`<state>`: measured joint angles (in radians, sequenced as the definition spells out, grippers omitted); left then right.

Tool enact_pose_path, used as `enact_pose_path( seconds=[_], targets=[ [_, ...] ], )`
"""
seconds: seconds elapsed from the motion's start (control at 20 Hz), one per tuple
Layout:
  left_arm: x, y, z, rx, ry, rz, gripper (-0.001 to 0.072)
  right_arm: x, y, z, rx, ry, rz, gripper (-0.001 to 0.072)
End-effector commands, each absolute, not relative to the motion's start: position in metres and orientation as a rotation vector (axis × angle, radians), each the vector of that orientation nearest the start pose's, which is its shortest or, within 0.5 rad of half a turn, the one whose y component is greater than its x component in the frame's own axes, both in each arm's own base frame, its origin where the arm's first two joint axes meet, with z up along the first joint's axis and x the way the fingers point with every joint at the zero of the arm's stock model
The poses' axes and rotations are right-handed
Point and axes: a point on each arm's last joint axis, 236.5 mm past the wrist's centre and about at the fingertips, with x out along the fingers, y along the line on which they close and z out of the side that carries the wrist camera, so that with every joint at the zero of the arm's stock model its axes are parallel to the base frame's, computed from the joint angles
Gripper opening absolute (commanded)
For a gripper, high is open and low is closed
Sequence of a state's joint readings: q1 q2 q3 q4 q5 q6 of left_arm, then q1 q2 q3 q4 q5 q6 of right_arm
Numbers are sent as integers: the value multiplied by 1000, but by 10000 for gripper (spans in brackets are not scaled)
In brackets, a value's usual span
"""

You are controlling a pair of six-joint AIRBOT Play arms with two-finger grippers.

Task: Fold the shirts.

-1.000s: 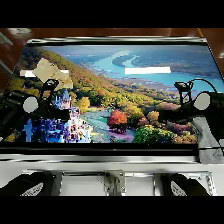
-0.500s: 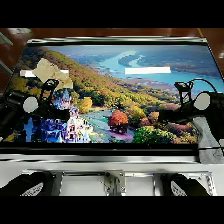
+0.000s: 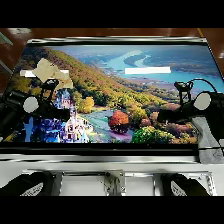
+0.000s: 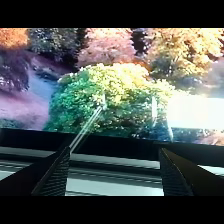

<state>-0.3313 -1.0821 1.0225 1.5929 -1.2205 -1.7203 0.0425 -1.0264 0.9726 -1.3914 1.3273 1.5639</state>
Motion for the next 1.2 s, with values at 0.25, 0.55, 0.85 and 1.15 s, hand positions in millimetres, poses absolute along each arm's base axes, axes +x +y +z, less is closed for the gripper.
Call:
enact_pose_path(
  seconds=[0.25, 0.55, 0.85, 1.15],
  targets=[
    [333, -112, 18, 83, 1230, -191, 658, 287, 67, 25, 172, 1387, 196, 677],
    [460, -16, 54, -81, 1008, 64, 719, 313, 66, 31, 181, 1276, 183, 677],
    [584, 73, 54, -505, 920, 134, 719, 334, 65, 38, 186, 1182, 172, 677],
    [610, 76, -48, -530, 1045, 146, 718, 343, 64, 42, 187, 1142, 166, 677]
  ],
)
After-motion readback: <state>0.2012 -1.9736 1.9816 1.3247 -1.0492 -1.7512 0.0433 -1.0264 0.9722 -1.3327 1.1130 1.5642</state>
